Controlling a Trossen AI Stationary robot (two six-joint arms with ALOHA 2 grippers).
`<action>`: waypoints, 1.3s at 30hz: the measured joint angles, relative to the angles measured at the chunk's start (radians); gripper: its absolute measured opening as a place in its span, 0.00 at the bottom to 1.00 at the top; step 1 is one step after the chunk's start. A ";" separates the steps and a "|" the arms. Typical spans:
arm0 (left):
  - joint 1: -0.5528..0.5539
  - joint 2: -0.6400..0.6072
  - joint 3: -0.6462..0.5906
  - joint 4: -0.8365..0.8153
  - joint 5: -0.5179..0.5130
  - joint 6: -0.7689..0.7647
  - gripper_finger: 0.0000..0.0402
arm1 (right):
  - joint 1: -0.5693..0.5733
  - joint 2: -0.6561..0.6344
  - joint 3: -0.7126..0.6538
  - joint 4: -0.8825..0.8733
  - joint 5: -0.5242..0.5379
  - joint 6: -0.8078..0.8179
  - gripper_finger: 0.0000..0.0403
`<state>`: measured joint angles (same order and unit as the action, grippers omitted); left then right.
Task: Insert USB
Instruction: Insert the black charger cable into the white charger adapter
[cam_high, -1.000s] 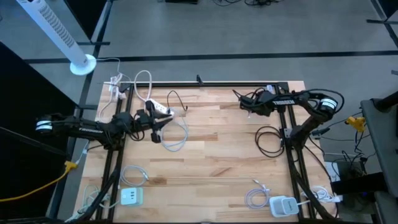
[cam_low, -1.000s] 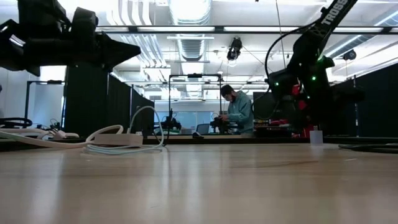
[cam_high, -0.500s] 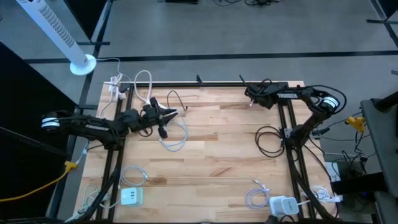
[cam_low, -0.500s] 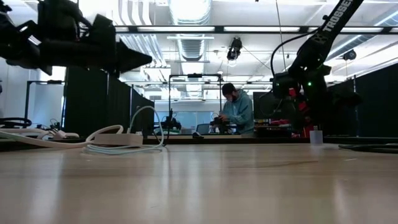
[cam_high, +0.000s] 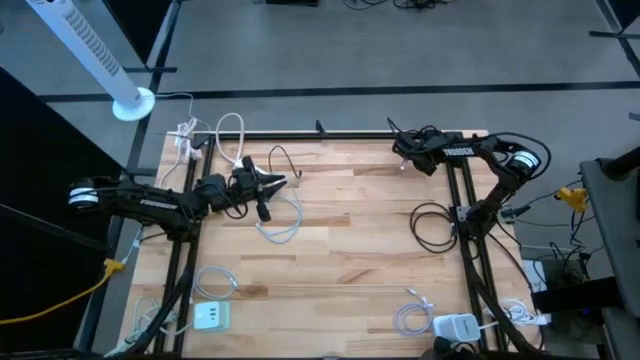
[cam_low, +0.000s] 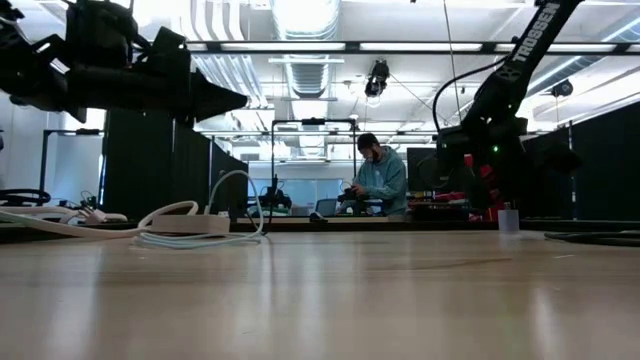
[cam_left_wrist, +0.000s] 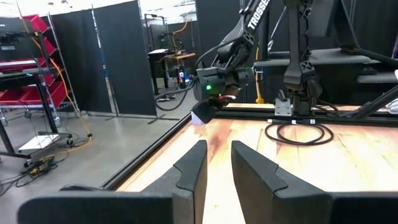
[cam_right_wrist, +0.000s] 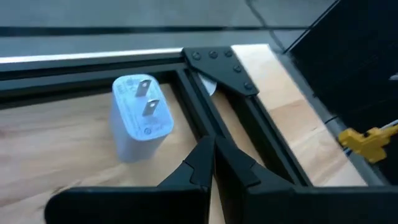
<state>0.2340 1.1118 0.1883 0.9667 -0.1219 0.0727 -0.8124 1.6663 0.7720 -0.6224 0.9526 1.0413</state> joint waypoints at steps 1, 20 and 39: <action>0.000 0.000 0.000 -0.001 0.000 -0.001 0.15 | 0.000 0.011 0.000 0.008 0.013 0.003 0.00; -0.001 -0.001 -0.001 -0.072 0.001 -0.007 0.15 | 0.095 0.022 0.005 -0.022 -0.025 -0.096 0.00; -0.001 -0.001 -0.001 -0.087 0.000 0.012 0.15 | 0.011 0.069 0.004 0.173 0.032 -0.092 0.00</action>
<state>0.2328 1.1107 0.1871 0.8794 -0.1216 0.0845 -0.8009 1.7357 0.7757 -0.4495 0.9849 0.9495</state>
